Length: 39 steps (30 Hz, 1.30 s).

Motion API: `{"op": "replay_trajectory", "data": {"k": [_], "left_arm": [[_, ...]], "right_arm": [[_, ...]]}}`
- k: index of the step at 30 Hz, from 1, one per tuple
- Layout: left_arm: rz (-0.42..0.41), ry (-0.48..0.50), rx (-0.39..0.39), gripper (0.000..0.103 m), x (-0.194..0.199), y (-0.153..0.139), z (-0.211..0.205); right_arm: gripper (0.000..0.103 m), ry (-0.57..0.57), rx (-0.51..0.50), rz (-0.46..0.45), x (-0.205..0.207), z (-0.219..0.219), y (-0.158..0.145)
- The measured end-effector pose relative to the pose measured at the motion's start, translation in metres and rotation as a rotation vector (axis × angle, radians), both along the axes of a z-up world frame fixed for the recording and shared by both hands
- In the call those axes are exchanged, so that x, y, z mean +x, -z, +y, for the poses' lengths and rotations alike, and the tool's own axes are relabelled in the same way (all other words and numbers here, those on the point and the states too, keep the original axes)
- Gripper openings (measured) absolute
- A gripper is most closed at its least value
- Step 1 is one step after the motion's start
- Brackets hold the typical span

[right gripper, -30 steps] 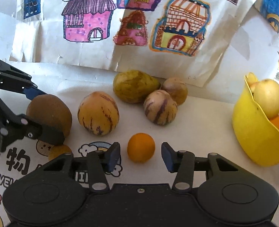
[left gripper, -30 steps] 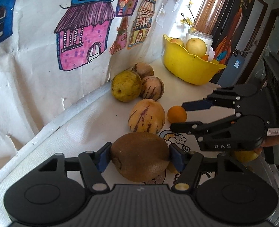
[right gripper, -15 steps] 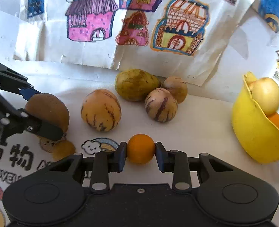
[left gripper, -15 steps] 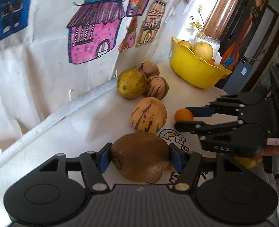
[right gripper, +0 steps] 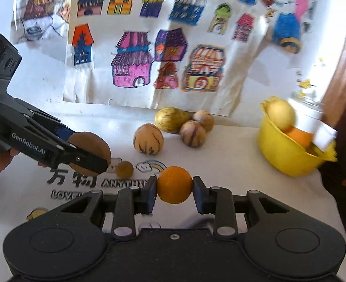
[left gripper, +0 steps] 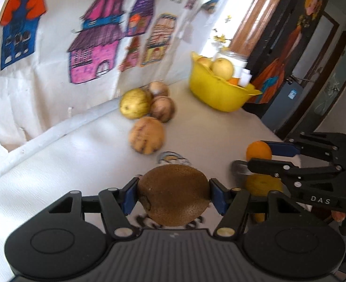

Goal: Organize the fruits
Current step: 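Carry the kiwi and orange onto the metal tray and open both tools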

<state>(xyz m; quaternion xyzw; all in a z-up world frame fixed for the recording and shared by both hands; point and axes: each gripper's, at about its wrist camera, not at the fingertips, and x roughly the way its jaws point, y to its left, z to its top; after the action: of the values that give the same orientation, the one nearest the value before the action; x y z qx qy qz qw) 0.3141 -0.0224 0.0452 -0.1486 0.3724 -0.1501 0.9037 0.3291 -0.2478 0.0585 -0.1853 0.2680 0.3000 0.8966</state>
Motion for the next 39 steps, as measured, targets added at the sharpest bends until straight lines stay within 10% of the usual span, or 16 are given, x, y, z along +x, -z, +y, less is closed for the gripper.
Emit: {"op": "replay_trajectory", "data": {"k": [17,39], "left_arm": [[-0.004,0.161,-0.051,0.067,-0.055,0.006,-0.101],[0.012,0.234,0.073,0.067,-0.067,0.033,-0.165]], "right_arm": [[0.034,0.169,0.02,0.033,-0.077,-0.103,0.029],[0.034,0.178,0.053,0.039,-0.065,-0.14,0.084]]}}
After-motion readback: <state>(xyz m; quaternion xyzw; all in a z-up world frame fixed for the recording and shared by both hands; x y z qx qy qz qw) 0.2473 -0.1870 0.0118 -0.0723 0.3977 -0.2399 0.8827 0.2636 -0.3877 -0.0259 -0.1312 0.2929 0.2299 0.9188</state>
